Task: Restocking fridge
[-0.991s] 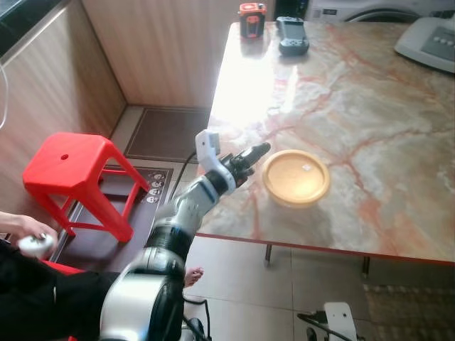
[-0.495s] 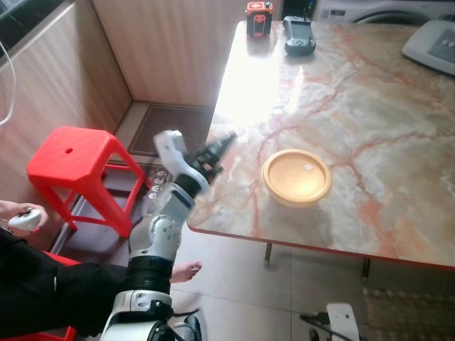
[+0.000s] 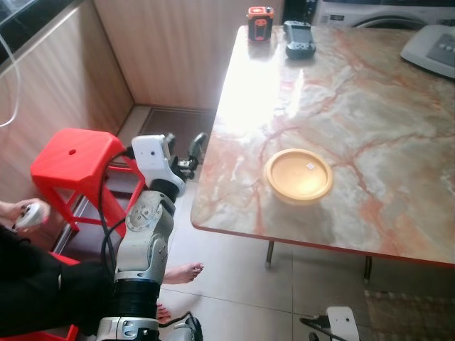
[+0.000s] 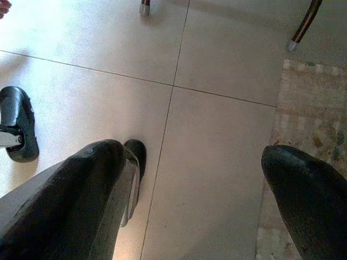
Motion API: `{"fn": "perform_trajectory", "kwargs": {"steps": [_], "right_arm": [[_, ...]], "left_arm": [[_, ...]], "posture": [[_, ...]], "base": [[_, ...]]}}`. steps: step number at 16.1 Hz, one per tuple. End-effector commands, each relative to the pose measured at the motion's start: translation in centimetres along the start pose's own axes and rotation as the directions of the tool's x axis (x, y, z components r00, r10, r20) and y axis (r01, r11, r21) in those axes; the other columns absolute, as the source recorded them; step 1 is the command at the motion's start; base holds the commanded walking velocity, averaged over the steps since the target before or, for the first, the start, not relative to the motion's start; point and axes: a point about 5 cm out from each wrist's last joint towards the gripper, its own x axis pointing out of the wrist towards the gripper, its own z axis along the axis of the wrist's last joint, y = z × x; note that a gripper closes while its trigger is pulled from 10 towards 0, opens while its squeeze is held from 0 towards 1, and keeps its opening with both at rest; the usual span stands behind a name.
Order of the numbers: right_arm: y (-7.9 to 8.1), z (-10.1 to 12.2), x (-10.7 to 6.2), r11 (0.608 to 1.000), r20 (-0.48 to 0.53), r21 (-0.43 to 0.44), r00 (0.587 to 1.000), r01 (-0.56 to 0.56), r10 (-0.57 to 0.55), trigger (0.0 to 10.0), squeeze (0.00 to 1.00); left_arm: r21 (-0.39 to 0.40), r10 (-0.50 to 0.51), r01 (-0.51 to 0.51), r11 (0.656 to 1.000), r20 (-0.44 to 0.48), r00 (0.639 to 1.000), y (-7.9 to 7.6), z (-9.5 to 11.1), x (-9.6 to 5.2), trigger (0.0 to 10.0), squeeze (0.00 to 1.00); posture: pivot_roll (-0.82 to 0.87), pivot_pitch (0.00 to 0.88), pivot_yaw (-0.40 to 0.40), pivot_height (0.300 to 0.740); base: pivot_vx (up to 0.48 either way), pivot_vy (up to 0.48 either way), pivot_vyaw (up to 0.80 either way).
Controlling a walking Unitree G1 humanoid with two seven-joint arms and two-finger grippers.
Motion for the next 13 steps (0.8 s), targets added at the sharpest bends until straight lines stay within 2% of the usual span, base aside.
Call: {"fn": "perform_trajectory", "kwargs": {"steps": [1, 4, 5, 7, 13], "right_arm": [[0.3, -0.8, -0.1, 1.000, -0.023, 0.011, 1.000, -0.008, 0.008, 10.0, 0.00], [0.4, -0.9, -0.2, 1.000, -0.021, 0.020, 1.000, -0.010, 0.011, 10.0, 0.00], [0.4, -0.9, -0.2, 1.000, -0.021, 0.022, 1.000, -0.009, 0.010, 10.0, 0.00], [0.4, -0.9, -0.2, 1.000, -0.021, 0.024, 1.000, -0.009, 0.010, 10.0, 0.00], [0.4, -0.8, -0.2, 1.000, -0.019, 0.029, 1.000, -0.010, 0.011, 10.0, 0.00]], "left_arm": [[0.052, 0.015, -0.015, 0.999, 0.012, 1.000, 0.3, 0.2, -0.2, 10.0, 1.00], [0.164, 0.082, -0.081, 0.983, 0.002, 0.997, 1.0, 0.1, -0.1, 10.0, 1.00], [0.189, 0.100, -0.099, 0.977, 0.006, 0.995, 1.2, 0.1, -0.1, 10.0, 0.00], [0.212, 0.116, -0.115, 0.971, 0.008, 0.993, 1.3, 0.1, 0.0, 10.0, 0.00], [0.186, 0.106, -0.106, 0.977, 0.006, 0.994, 0.9, 0.0, 0.2, 10.0, 0.00]], "posture": [[-0.08, 0.125, 0.051, 0.740], [-0.09, 0.114, 0.057, 0.740], [-0.09, 0.114, 0.058, 0.740], [-0.09, 0.121, 0.055, 0.740], [-0.08, 0.154, 0.053, 0.740]], "base": [[0.000, 0.000, 0.00], [0.000, 0.000, 0.00], [0.000, 0.000, 0.00], [0.000, 0.000, 0.00], [0.000, -0.477, 0.00]]}}
